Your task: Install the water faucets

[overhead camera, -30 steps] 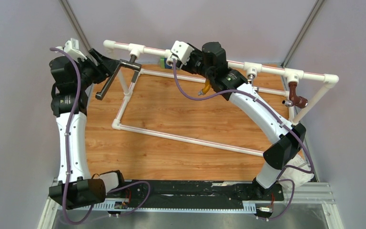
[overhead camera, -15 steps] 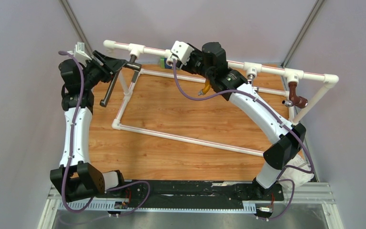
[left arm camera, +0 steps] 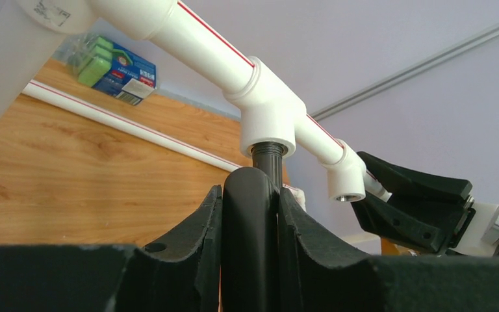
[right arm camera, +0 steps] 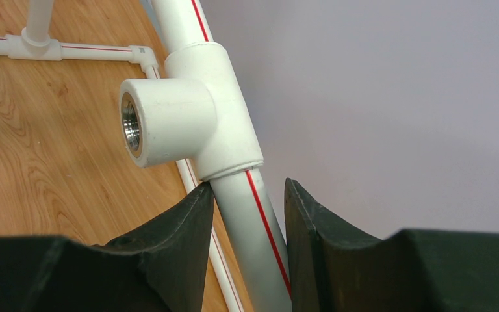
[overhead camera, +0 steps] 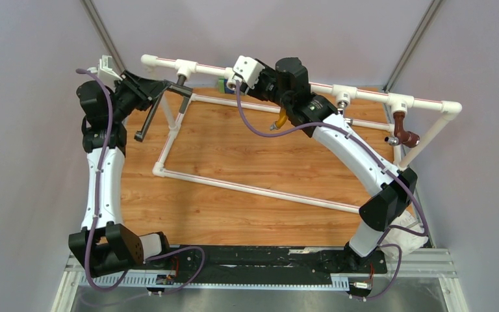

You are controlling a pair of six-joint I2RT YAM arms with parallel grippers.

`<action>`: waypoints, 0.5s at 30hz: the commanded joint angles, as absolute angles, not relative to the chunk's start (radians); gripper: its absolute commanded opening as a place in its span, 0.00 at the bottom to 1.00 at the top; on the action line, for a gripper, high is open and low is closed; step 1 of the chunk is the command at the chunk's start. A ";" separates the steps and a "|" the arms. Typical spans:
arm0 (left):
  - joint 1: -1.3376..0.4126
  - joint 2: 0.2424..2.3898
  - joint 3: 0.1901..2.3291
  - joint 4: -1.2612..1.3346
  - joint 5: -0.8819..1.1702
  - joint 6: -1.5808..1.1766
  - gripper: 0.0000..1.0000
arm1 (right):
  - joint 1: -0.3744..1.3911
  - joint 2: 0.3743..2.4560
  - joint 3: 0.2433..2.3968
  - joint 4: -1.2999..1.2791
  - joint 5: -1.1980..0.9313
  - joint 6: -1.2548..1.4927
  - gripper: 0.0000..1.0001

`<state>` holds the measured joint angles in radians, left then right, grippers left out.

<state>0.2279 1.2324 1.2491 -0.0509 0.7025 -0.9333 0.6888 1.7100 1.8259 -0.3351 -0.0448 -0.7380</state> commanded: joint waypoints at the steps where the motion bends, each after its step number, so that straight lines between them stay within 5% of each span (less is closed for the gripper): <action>1: 0.210 1.198 1.308 -0.083 0.693 -0.825 0.13 | 0.755 1.772 1.766 -0.428 -0.279 -0.597 0.00; 5: 0.151 1.193 1.370 -0.166 0.669 -0.726 0.15 | 0.755 1.773 1.769 -0.431 -0.285 -0.594 0.00; 10: 0.078 1.186 1.416 -0.199 0.640 -0.681 0.40 | 0.755 1.770 1.766 -0.430 -0.284 -0.594 0.00; 15: 0.011 1.181 1.446 -0.202 0.640 -0.676 0.54 | 0.755 1.770 1.767 -0.428 -0.285 -0.594 0.00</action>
